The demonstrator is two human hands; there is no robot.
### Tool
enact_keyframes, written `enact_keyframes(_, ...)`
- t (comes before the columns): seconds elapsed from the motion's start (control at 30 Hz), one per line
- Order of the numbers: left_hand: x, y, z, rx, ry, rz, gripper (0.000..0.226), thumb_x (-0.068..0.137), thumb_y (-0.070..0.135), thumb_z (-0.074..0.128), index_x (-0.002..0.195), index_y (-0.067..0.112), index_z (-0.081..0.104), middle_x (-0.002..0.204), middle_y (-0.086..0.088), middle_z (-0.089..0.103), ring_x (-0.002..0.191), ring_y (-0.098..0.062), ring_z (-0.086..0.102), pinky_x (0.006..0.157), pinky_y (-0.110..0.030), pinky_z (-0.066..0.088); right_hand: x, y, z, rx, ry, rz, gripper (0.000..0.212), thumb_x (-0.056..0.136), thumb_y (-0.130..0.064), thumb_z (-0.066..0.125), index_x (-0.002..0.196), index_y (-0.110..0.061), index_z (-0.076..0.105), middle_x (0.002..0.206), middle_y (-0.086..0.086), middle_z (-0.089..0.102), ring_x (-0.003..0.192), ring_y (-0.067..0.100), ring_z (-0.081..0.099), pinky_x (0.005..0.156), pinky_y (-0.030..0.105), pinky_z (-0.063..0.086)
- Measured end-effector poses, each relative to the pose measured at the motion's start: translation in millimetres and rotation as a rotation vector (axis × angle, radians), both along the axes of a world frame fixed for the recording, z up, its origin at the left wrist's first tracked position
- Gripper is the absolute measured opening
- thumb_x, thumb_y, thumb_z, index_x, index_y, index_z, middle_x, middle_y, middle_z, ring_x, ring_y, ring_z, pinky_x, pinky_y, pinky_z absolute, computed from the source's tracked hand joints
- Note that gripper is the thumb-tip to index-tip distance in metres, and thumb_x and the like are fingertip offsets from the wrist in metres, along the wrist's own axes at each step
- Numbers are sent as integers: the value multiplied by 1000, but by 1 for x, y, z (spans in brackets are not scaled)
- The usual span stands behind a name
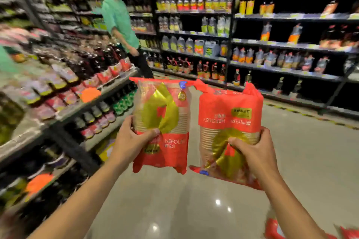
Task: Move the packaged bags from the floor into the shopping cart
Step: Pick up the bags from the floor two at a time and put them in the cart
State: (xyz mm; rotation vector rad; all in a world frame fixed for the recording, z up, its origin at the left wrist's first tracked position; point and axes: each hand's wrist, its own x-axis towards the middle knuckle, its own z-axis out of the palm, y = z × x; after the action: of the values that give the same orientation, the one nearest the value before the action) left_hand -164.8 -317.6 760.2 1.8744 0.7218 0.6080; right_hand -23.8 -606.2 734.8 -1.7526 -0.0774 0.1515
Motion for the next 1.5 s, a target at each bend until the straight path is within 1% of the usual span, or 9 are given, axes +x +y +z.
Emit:
enact_keyframes(0.1,-112,30,13,31,11,187,60,56,45,93,104,37,58,99,11,72,83,5,68,76,-32,54,-51,67,8,57,9,213,69,65,-20,91,121,-22,50,102,-3,69,90,17,69,84,45,58)
enact_keyframes(0.23,-261,57,26,21,9,443,67,54,44,89,110,26,58,99,8,73,80,8,67,67,-17,49,-148,158,21,94,-9,469,66,68,-15,89,120,-20,50,101,-4,68,86,12,67,77,35,51)
enact_keyframes(0.43,-479,75,24,-46,-50,783,93,41,54,87,122,20,58,110,1,73,98,-15,70,86,-39,58,-322,267,30,96,-11,805,54,71,-12,87,111,-20,51,94,-8,65,81,9,64,64,29,49)
enact_keyframes(0.73,-762,115,-1,-88,-23,1061,65,71,32,91,123,25,52,103,12,66,90,-8,66,69,-26,51,-593,396,0,55,6,1112,67,65,-20,91,120,-19,53,104,0,70,86,15,69,70,35,56)
enact_keyframes(0.87,-823,156,-16,-132,37,1105,76,63,46,91,126,22,55,109,4,69,94,-15,68,80,-38,57,-649,446,-12,12,17,1168,64,69,-18,89,121,-22,51,104,-4,68,88,13,68,67,30,53)
enact_keyframes(1.03,-858,229,-48,-233,46,1159,66,70,32,92,124,18,57,110,-1,72,94,-20,71,86,-45,59,-679,533,-43,-37,81,1211,63,73,-20,87,125,-22,51,105,-4,69,90,13,70,66,28,52)
enact_keyframes(1.27,-880,382,-122,-347,246,1176,91,45,60,86,123,25,56,109,0,73,93,-22,73,86,-51,60,-704,703,-144,-211,221,1250,64,71,-23,89,120,-22,49,99,-5,65,84,10,64,65,29,49)
enact_keyframes(1.4,-883,457,-184,-446,377,1160,92,48,58,84,125,16,56,110,-2,72,96,-24,71,89,-46,59,-718,770,-215,-385,311,1217,83,53,-43,93,122,-23,50,108,0,71,93,22,71,86,48,58)
enact_keyframes(1.5,-887,505,-249,-581,416,1176,88,43,59,85,116,17,61,105,-3,73,93,-25,71,87,-45,59,-725,811,-267,-518,344,1197,94,47,-45,93,125,-23,47,110,4,70,94,25,70,85,49,59)
